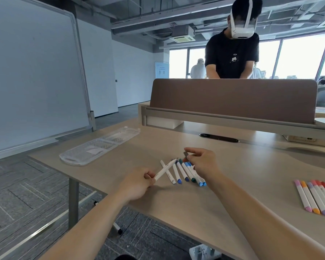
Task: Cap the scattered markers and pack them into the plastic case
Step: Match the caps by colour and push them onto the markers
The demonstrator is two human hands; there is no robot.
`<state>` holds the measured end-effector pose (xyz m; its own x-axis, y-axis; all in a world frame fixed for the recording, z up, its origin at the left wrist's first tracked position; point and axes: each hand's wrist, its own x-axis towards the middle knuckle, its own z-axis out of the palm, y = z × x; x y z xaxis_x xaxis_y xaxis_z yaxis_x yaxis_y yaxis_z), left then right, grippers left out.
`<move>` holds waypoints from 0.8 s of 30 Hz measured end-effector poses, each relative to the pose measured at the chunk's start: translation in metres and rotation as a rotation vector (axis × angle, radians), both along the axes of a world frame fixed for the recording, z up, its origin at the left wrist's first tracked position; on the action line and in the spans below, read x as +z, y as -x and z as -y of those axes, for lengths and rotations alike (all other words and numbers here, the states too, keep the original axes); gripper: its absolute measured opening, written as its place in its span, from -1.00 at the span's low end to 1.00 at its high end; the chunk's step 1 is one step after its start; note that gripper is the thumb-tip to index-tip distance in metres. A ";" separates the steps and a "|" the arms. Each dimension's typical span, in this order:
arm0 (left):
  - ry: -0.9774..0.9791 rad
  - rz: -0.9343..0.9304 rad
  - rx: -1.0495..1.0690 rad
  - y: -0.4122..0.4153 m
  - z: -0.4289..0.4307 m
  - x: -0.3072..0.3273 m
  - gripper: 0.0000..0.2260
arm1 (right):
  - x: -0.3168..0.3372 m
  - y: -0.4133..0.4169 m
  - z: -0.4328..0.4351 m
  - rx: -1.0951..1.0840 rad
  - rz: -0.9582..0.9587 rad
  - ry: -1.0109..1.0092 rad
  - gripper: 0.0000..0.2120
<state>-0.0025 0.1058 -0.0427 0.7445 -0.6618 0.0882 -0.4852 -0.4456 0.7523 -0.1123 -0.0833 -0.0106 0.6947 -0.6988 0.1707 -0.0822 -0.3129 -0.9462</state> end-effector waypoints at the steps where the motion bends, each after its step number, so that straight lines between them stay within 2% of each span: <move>1: -0.001 0.002 -0.003 0.000 0.000 0.001 -0.94 | 0.000 -0.001 0.000 -0.014 0.014 -0.018 -0.72; 6: -0.007 0.013 -0.014 0.001 -0.001 0.001 -0.94 | 0.002 -0.002 -0.006 -0.047 0.093 -0.162 -0.89; 10: -0.005 0.010 -0.017 0.001 -0.001 0.000 -0.94 | 0.000 -0.006 -0.006 -0.079 0.075 -0.136 -0.96; 17: -0.012 0.021 -0.016 0.001 -0.002 0.000 -0.94 | -0.002 -0.008 -0.007 -0.085 0.025 -0.087 -0.95; 24: -0.065 0.078 -0.024 0.002 -0.001 0.001 -0.91 | -0.005 -0.005 -0.009 0.001 0.033 -0.112 -0.95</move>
